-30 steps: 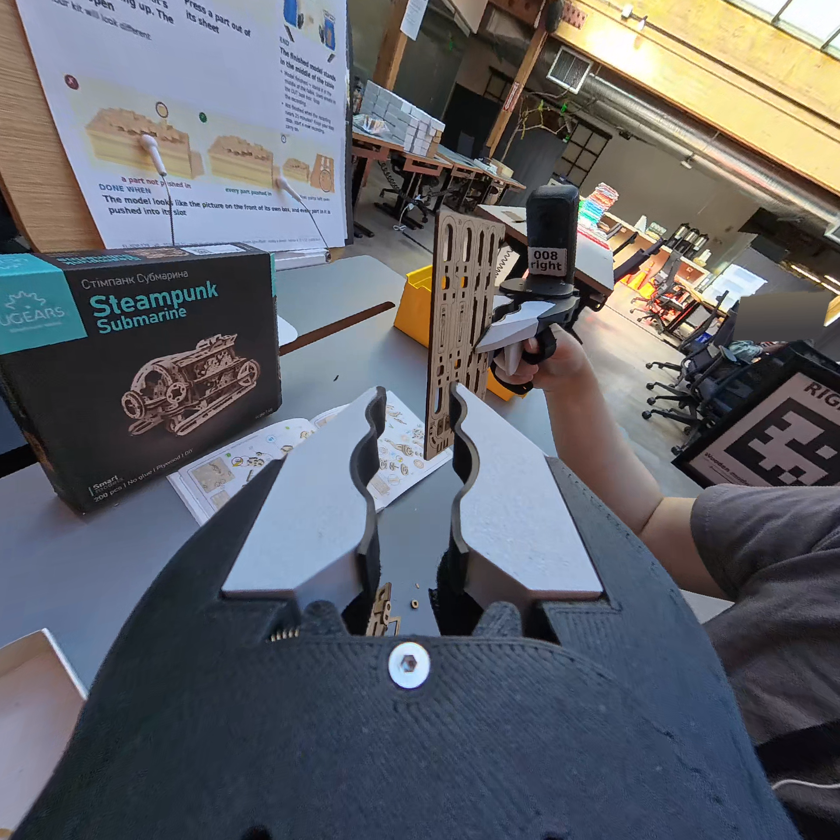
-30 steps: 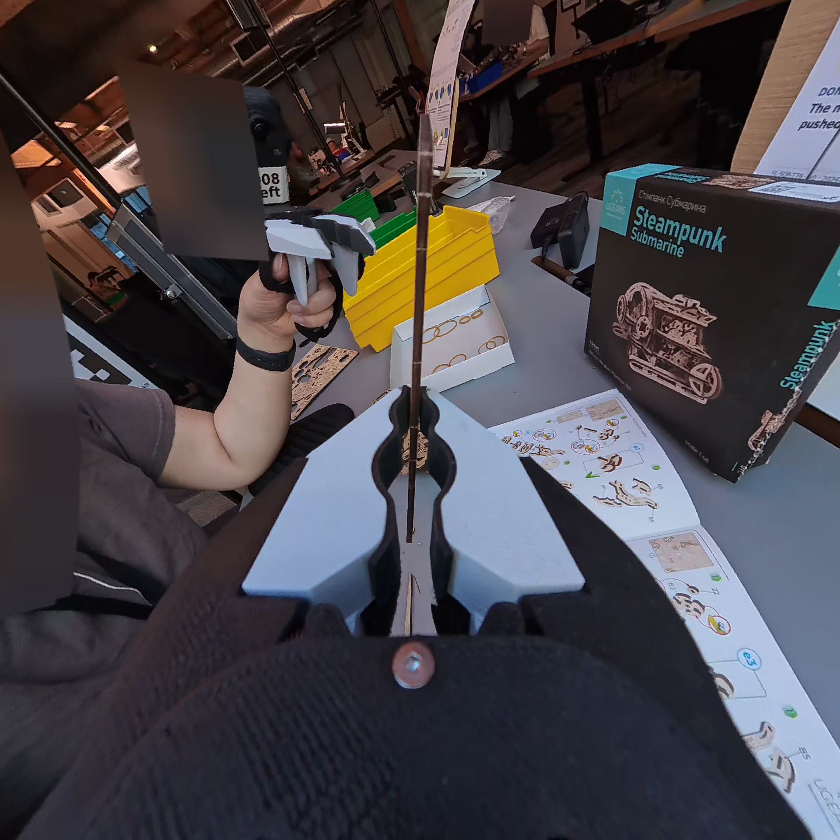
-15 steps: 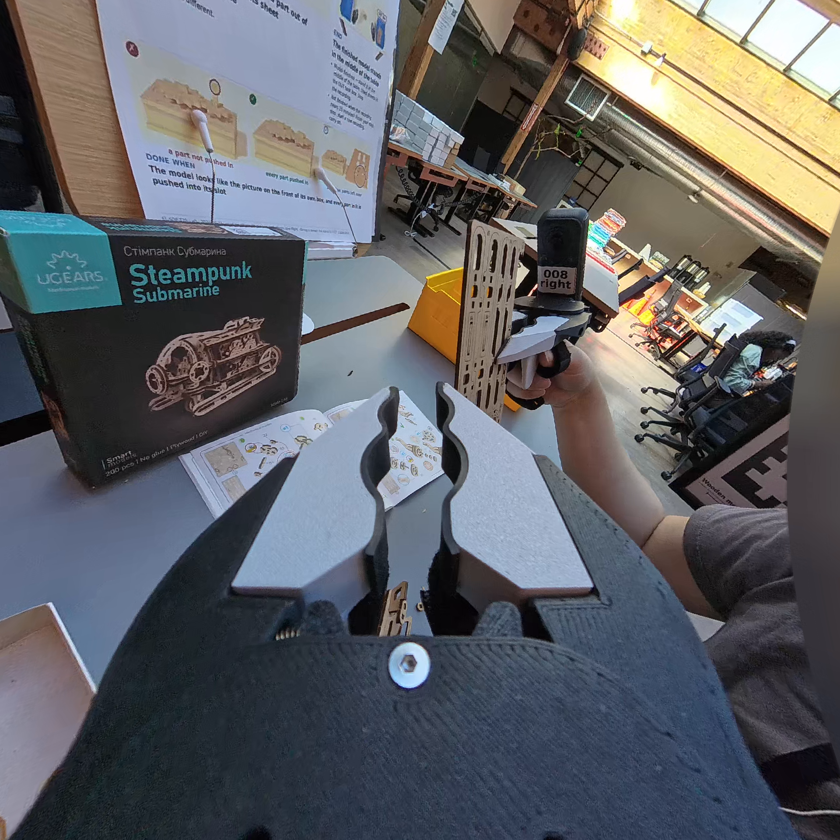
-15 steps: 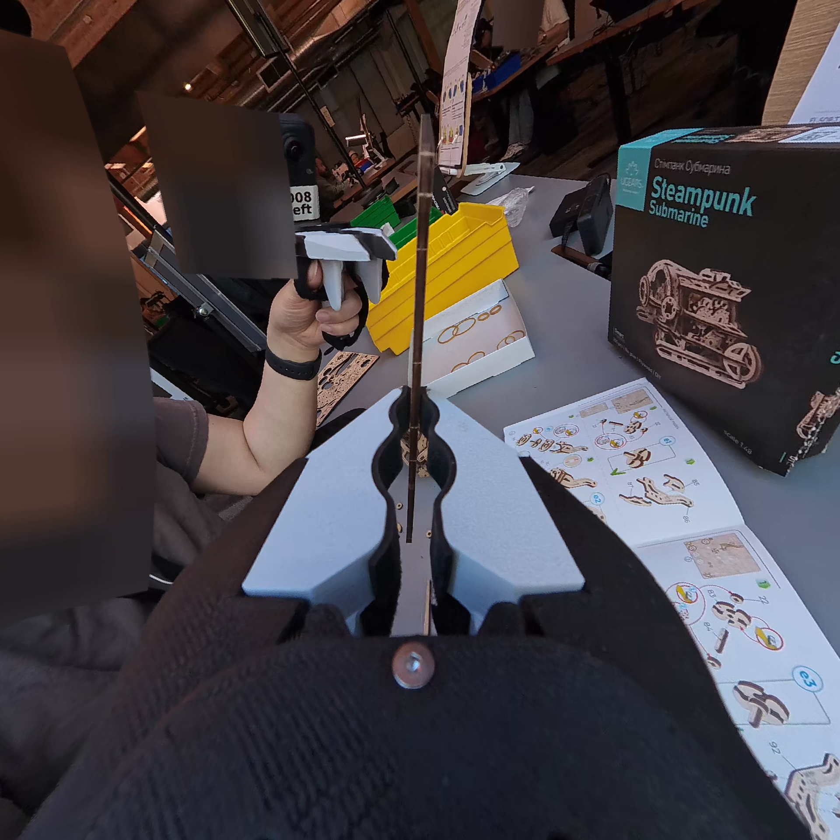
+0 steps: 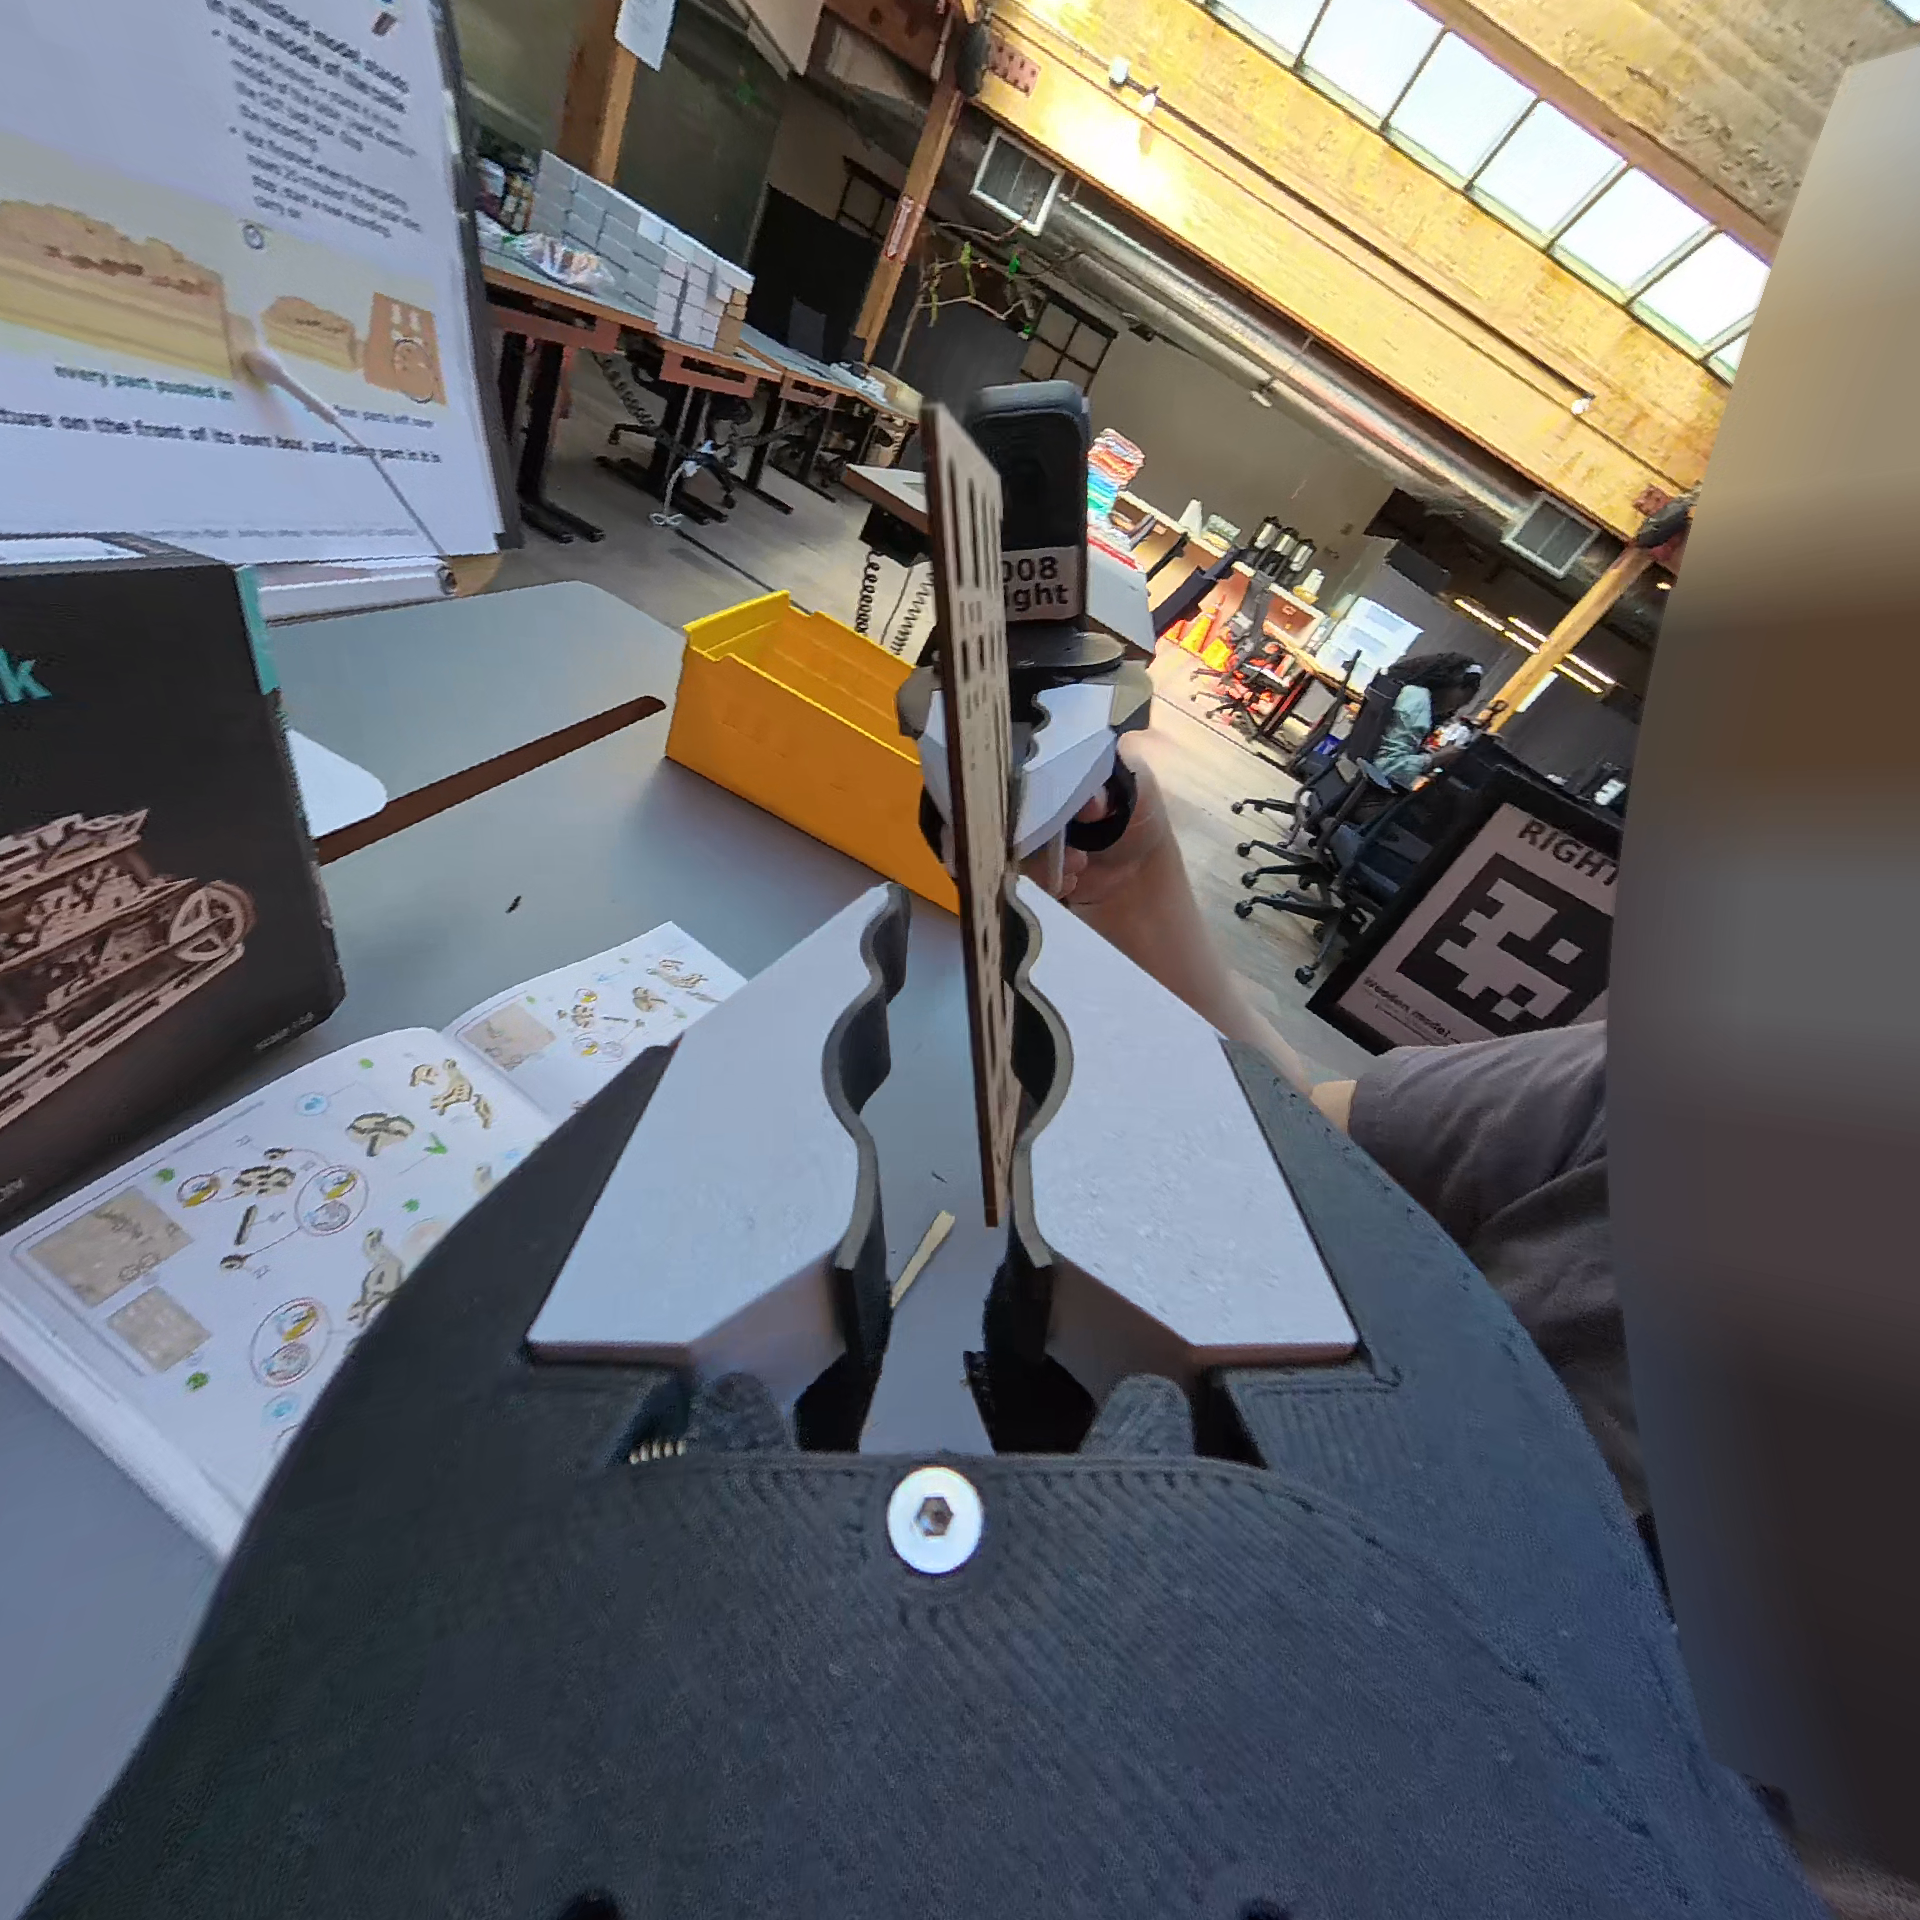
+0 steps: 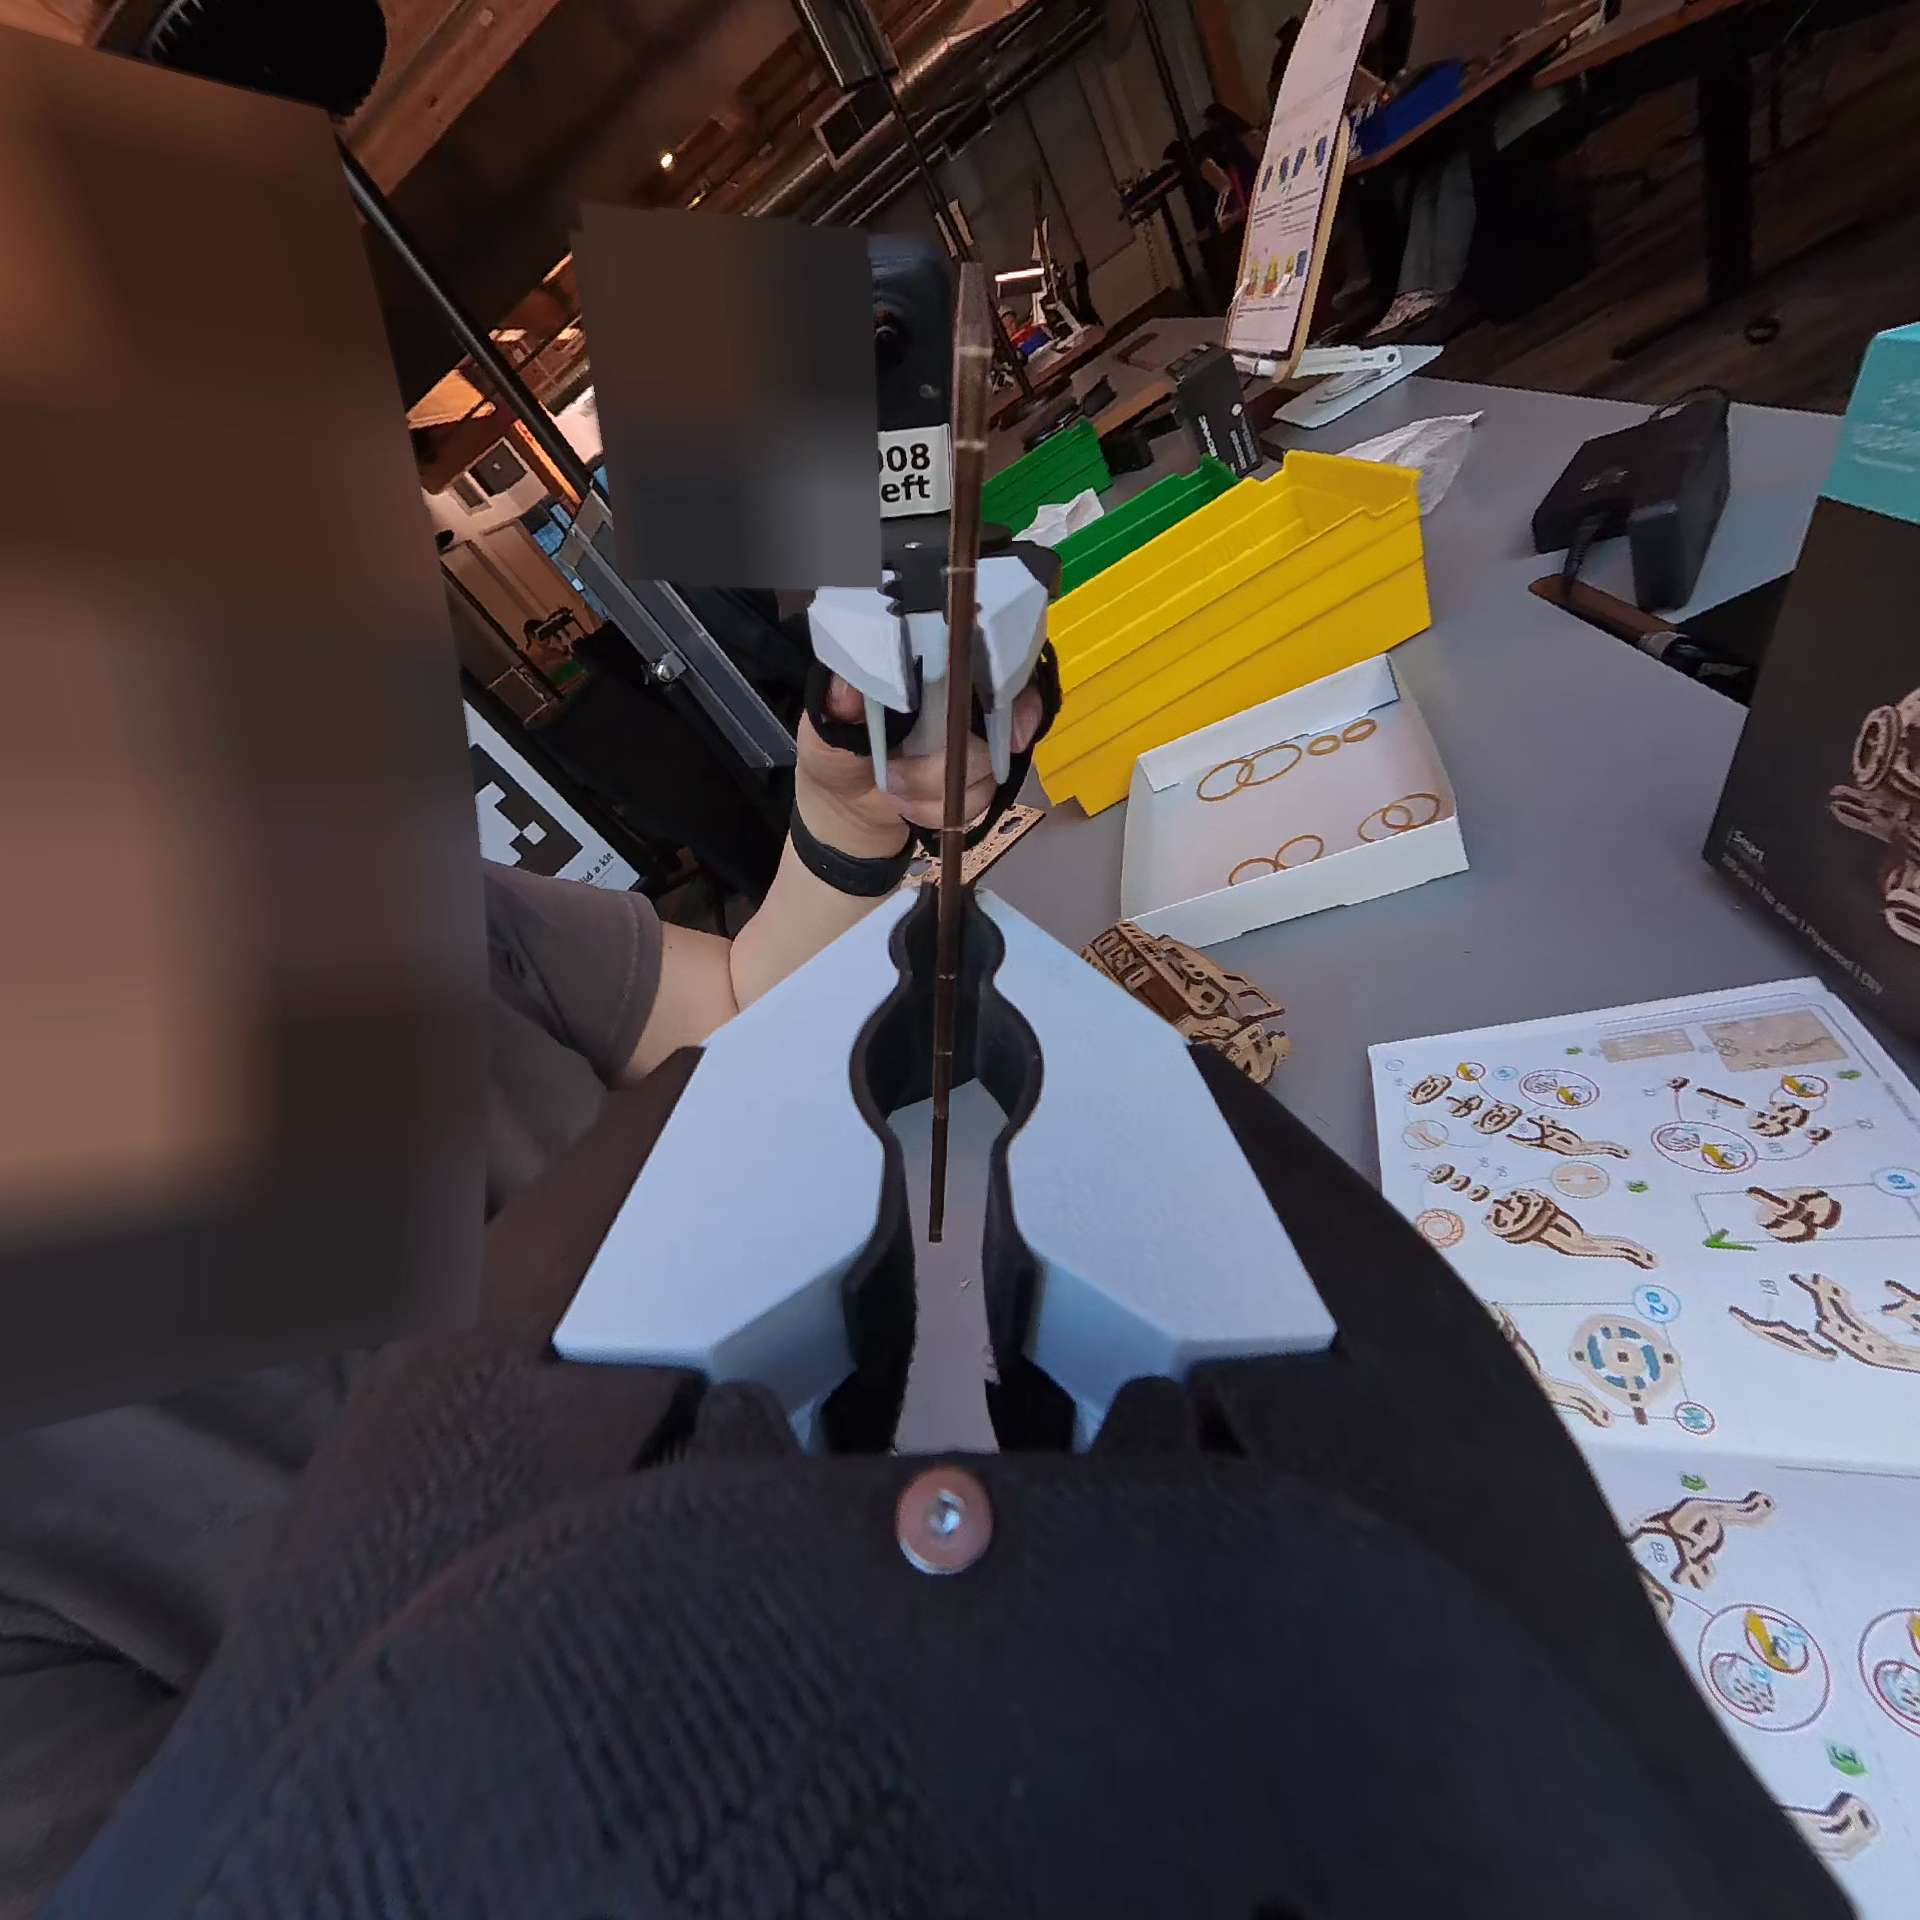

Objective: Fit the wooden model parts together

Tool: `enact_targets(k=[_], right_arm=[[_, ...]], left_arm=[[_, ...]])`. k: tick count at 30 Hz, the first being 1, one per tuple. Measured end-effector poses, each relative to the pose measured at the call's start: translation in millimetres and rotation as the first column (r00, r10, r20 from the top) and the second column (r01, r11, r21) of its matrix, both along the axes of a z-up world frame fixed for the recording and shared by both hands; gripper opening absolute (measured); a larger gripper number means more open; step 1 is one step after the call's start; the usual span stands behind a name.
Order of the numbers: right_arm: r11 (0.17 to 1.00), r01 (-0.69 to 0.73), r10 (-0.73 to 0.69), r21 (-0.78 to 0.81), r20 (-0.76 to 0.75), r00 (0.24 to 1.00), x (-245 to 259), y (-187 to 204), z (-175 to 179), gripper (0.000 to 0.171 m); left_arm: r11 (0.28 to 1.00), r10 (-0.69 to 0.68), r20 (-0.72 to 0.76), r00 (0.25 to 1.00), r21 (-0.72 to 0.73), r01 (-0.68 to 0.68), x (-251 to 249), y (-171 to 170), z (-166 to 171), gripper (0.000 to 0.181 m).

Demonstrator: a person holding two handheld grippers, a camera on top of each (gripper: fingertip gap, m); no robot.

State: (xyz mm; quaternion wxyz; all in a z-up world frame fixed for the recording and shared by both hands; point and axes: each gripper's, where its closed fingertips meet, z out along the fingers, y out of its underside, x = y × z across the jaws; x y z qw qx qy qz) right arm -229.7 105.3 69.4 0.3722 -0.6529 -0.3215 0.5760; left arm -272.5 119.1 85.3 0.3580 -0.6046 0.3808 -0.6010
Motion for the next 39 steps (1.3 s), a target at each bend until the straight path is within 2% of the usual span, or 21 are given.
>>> enact_targets(k=[2, 9, 12, 13, 15, 17, 19, 22, 25, 27, 29, 33, 34, 36, 37, 39], right_arm=[[1.0, -0.013, 0.014, -0.004, 0.007, 1.0, -2.9, -2.4, -0.8, 0.001], [0.998, -0.067, 0.067, -0.013, 0.056, 0.996, -9.4, -12.9, -6.9, 0.001], [0.996, -0.09, 0.091, -0.014, 0.092, 0.992, -12.0, -17.2, -11.9, 0.001], [0.996, -0.09, 0.091, -0.014, 0.1, 0.991, -12.1, -17.6, -13.1, 0.002], [0.996, -0.087, 0.087, -0.009, 0.079, 0.993, -11.3, -16.9, -9.6, 0.001], [0.999, -0.027, 0.027, 0.029, -0.001, 1.0, -8.7, -6.6, 3.8, 0.003], [0.995, 0.064, -0.056, 0.075, -0.1, 0.993, -6.3, 9.0, 17.2, 0.038], [0.974, 0.197, -0.178, 0.114, -0.157, 0.971, -10.4, 34.1, 14.8, 0.075], [0.98, 0.175, -0.141, 0.096, -0.29, 0.947, -36.2, 33.2, 18.9, 0.09], [0.986, 0.147, -0.106, 0.074, -0.394, 0.913, -58.6, 25.4, 23.6, 0.087], [0.989, 0.138, -0.097, 0.06, -0.447, 0.889, -78.5, 17.4, 24.3, 0.077], [0.982, 0.186, -0.142, 0.013, -0.594, 0.792, -68.1, 12.7, 44.1, 0.024], [0.984, 0.179, -0.13, 0.017, -0.62, 0.774, -60.0, 10.5, 49.1, 0.003], [0.987, 0.16, -0.124, 0.014, -0.567, 0.815, -51.5, 14.9, 46.7, 0.0], [0.989, 0.145, -0.115, 0.018, -0.524, 0.844, -47.3, 16.9, 45.4, 0.0], [0.99, 0.137, -0.107, 0.045, -0.414, 0.904, -35.8, 19.6, 41.9, 0.0]], left_arm=[[0.999, -0.039, 0.022, 0.999, -0.012, 0.039, -0.1, -7.5, 5.2, 0.014], [0.999, -0.037, -0.01, 0.999, 0.027, 0.037, 2.4, -7.4, -0.6, 0.018], [0.997, -0.04, -0.03, 0.999, 0.057, 0.042, 4.8, -8.8, -4.7, 0.014], [0.996, -0.068, -0.027, 0.997, 0.051, 0.069, 5.6, -13.0, -4.5, 0.006], [0.995, -0.093, 0.005, 0.996, 0.022, 0.093, 6.0, -16.6, 0.4, 0.0], [0.999, -0.048, 0.051, 0.998, 0.003, 0.048, 4.2, -10.4, 8.0, 0.0], [1.0, 0.014, 0.099, 0.995, -0.012, -0.013, -1.0, -1.8, 16.8, 0.0], [0.99, 0.138, 0.233, 0.963, -0.032, -0.134, -17.2, 12.9, 39.2, 0.0], [0.969, 0.247, 0.378, 0.892, -0.073, -0.238, -38.4, 23.5, 60.9, 0.0], [0.953, 0.298, 0.453, 0.841, -0.093, -0.288, -48.7, 26.9, 69.6, 0.0], [0.936, 0.339, 0.489, 0.804, -0.089, -0.341, -51.8, 28.3, 72.3, 0.0], [0.918, 0.367, 0.495, 0.788, -0.054, -0.393, -42.2, 24.8, 69.2, 0.0], [0.925, 0.349, 0.497, 0.795, -0.048, -0.376, -38.2, 21.7, 69.3, 0.0], [0.946, 0.299, 0.491, 0.818, -0.04, -0.322, -31.7, 15.6, 70.2, 0.0], [0.951, 0.287, 0.475, 0.832, -0.036, -0.307, -30.5, 15.6, 69.7, 0.008], [0.962, 0.258, 0.444, 0.858, -0.033, -0.272, -32.5, 16.4, 71.6, 0.038]])
